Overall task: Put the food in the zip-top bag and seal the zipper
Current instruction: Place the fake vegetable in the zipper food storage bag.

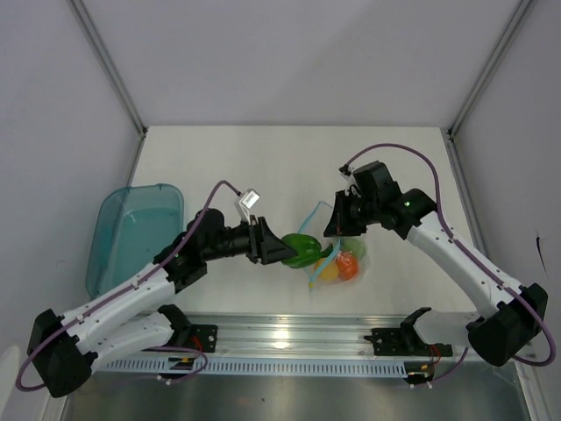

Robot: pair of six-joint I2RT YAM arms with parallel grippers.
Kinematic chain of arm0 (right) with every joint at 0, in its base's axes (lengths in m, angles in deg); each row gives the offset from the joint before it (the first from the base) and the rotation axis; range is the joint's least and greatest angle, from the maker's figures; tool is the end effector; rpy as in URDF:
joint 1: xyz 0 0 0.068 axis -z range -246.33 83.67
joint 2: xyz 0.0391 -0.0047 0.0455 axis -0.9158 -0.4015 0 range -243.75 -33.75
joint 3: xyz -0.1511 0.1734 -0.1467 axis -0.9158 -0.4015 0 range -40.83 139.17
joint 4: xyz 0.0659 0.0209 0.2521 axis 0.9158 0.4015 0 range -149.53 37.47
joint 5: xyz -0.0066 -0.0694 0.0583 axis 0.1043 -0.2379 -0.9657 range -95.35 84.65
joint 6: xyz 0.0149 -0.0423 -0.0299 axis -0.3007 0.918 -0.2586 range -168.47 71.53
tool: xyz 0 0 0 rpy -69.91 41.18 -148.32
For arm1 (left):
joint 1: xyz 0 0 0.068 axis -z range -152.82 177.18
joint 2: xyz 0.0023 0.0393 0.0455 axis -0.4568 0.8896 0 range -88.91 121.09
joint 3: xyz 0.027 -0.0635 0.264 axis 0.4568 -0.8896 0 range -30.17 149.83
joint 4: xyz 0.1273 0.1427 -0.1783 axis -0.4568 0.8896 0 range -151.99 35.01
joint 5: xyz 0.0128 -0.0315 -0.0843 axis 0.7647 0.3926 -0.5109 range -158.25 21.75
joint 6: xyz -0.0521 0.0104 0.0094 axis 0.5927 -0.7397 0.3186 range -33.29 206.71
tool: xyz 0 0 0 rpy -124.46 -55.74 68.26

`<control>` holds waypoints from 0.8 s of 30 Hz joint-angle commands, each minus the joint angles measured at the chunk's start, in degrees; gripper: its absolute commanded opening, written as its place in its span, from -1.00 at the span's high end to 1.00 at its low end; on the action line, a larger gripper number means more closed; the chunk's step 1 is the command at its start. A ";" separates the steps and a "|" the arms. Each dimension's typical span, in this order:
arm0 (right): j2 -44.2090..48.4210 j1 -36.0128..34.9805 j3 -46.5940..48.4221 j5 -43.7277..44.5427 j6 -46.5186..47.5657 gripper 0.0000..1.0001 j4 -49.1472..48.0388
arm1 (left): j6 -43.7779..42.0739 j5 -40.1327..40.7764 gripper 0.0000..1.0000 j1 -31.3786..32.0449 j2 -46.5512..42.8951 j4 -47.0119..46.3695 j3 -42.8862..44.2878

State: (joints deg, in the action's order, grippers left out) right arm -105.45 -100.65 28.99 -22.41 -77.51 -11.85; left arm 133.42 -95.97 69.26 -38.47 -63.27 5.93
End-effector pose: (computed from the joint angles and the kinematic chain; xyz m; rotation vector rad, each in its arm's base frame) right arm 0.2038 0.1518 0.3338 -0.2602 2.5603 0.8253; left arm 0.1424 -0.1509 0.2906 0.3138 2.0319 -1.4772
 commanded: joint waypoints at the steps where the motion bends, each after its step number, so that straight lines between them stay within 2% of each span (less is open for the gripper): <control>1: 1.30 0.49 2.86 -1.31 -1.55 1.00 -0.57 | 1.44 3.46 0.12 2.91 2.73 -5.66 1.61; 3: 2.00 0.58 3.04 -1.48 -1.72 1.00 -0.40 | 1.97 4.08 0.12 3.79 4.84 -6.11 1.87; 7: 2.53 0.84 3.30 -2.10 -2.07 1.00 -0.22 | 2.59 7.15 0.14 4.76 9.41 -0.14 6.60; 11: 2.97 0.84 3.30 -2.45 -2.43 1.00 -0.31 | 4.25 12.24 0.15 5.20 13.28 11.18 11.71; 14: 2.71 0.84 3.30 -2.45 -2.52 1.00 -0.57 | 5.57 14.88 0.15 6.43 16.27 13.84 15.84; 15: 2.45 0.84 3.30 -2.54 -2.60 1.00 -0.75 | 6.53 16.20 0.14 6.87 17.14 18.20 17.06; 16: 2.44 0.84 3.30 -2.45 -2.69 1.00 -0.83 | 6.98 17.17 0.14 7.74 18.89 19.89 20.99; 18: 2.18 0.84 3.30 -2.54 -2.87 1.00 -1.27 | 9.34 19.27 0.11 8.62 20.66 23.67 23.04; 21: 1.74 0.84 3.30 -2.63 -3.13 1.00 -1.54 | 11.72 21.56 0.01 10.47 23.13 25.80 28.66; 24: 1.48 0.84 3.22 -2.45 -2.96 1.00 -1.54 | 11.12 22.89 -0.33 12.49 23.31 24.31 29.12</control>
State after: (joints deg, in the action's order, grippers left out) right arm -104.14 -99.62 29.91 -23.81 -79.80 -11.65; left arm 142.17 -76.10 79.73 -14.74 -38.66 31.56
